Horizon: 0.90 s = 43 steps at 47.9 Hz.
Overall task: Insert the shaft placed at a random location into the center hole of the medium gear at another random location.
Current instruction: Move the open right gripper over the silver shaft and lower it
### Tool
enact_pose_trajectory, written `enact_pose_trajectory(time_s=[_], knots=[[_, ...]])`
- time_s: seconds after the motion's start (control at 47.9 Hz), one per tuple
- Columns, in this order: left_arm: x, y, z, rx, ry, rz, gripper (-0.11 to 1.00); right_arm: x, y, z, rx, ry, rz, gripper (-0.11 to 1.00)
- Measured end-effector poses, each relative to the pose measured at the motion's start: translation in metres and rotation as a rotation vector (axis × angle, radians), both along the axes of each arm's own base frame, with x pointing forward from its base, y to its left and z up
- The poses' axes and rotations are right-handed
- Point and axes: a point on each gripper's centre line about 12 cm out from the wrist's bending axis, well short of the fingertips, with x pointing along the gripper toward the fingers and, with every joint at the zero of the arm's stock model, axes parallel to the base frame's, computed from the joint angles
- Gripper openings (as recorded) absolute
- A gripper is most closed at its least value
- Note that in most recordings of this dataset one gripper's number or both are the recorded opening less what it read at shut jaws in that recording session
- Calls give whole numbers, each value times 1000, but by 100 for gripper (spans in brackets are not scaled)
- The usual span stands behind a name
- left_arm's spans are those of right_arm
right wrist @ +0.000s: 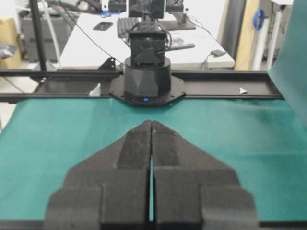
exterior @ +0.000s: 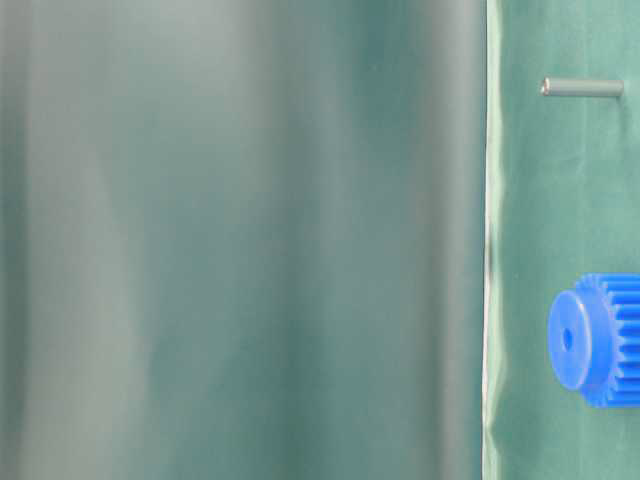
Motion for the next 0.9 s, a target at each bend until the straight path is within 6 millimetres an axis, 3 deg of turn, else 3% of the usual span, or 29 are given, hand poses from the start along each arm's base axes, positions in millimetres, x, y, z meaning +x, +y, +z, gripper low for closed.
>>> enact_pose_trajectory(time_s=[0.167, 0.459, 0.564, 0.793, 0.835, 0.898], knots=[[2, -5, -2, -3, 32, -28, 0, 4, 0, -1, 0, 15, -2, 1], [2, -6, -3, -3, 43, -30, 0, 24, -8, -21, -1, 83, -35, 4], [3, -6, -3, -1, 48, -29, 0, 33, -19, -36, 6, 136, -81, 24], [2, -5, -3, -3, 46, -28, 0, 57, -37, -81, 17, 267, -142, 89], [2, -6, -4, -1, 48, -29, 0, 60, -39, -88, 20, 285, -149, 91], [2, -6, -4, -1, 48, -30, 0, 64, -44, -101, 22, 316, -163, 86]])
